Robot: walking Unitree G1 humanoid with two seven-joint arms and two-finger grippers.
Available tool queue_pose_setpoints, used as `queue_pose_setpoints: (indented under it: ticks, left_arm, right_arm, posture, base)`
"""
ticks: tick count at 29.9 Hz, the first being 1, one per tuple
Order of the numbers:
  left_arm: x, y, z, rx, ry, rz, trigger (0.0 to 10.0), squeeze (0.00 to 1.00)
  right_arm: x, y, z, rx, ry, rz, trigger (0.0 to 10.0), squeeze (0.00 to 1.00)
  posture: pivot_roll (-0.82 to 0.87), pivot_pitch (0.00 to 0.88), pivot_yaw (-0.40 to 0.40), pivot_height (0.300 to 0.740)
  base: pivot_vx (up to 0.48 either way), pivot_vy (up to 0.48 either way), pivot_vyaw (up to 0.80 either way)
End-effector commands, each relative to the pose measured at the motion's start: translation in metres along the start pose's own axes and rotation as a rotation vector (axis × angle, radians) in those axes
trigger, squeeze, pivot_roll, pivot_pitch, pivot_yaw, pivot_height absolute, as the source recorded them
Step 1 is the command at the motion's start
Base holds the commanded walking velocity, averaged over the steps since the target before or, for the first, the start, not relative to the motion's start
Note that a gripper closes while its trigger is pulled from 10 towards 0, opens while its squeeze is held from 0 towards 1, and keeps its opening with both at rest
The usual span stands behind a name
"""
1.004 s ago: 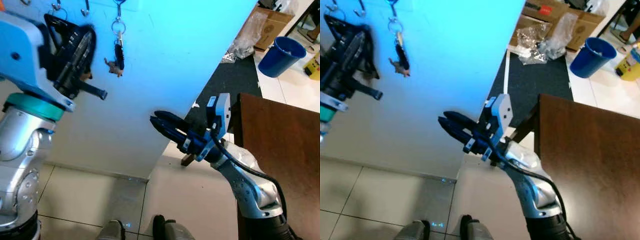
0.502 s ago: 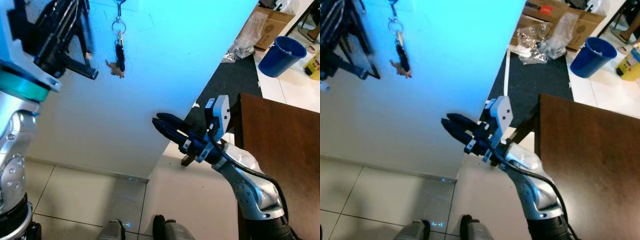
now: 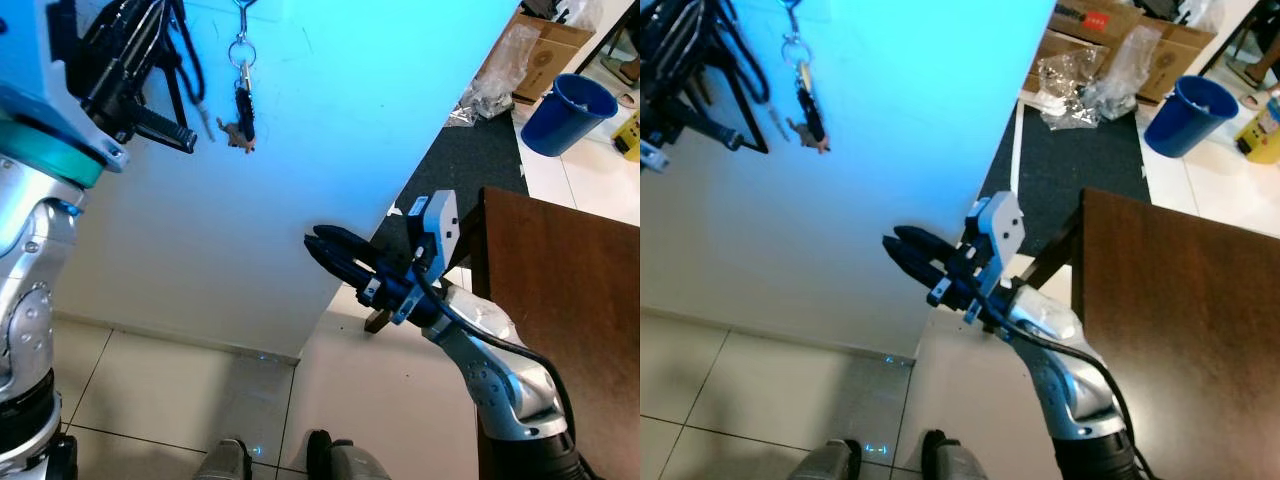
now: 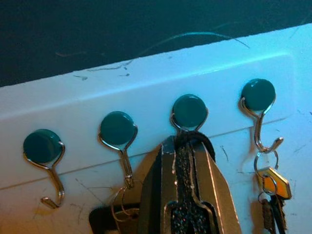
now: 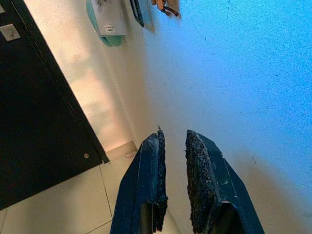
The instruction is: Hang keys on a hook
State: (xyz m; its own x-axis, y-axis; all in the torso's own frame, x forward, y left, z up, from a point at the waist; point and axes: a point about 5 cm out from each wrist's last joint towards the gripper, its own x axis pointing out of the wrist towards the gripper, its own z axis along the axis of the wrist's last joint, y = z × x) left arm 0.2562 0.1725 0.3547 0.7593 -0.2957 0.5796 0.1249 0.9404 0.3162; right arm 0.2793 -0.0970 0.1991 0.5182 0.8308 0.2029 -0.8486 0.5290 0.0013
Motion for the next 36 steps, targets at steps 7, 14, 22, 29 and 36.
queue_pose_setpoints:
  ticks: [7,14,22,29,36]
  left_arm:
    - [0.002,-0.009,-0.011,0.014,0.051,-0.033,10.0,0.00]
    - [0.001,-0.011,-0.024,0.079,0.136,-0.043,10.0,0.00]
    - [0.003,-0.009,-0.014,0.088,0.092,-0.050,10.0,0.05]
    - [0.006,-0.011,-0.009,0.113,0.071,-0.070,10.0,0.00]
    - [0.018,0.000,0.012,0.255,0.032,-0.184,10.0,0.00]
  right_arm:
    - [-0.001,0.001,-0.002,-0.014,0.009,-0.006,10.0,0.00]
    - [0.000,0.001,-0.002,-0.018,0.008,-0.005,10.0,0.00]
    - [0.000,0.001,-0.003,-0.020,0.009,-0.006,10.0,0.00]
    - [0.001,0.001,-0.003,-0.021,0.008,-0.005,10.0,0.00]
    - [0.001,0.002,-0.004,-0.019,0.012,-0.002,10.0,0.00]
  posture:
    - [0.08,0.155,-0.019,0.740]
    - [0.08,0.152,-0.016,0.740]
    - [0.08,0.149,-0.012,0.740]
    - [0.08,0.149,-0.012,0.740]
    - [0.10,0.169,-0.008,0.740]
  base:
    - [0.000,0.000,0.00]
    - [0.000,0.000,0.00]
    - [0.000,0.000,0.00]
    - [0.000,0.000,0.00]
    - [0.000,0.000,0.00]
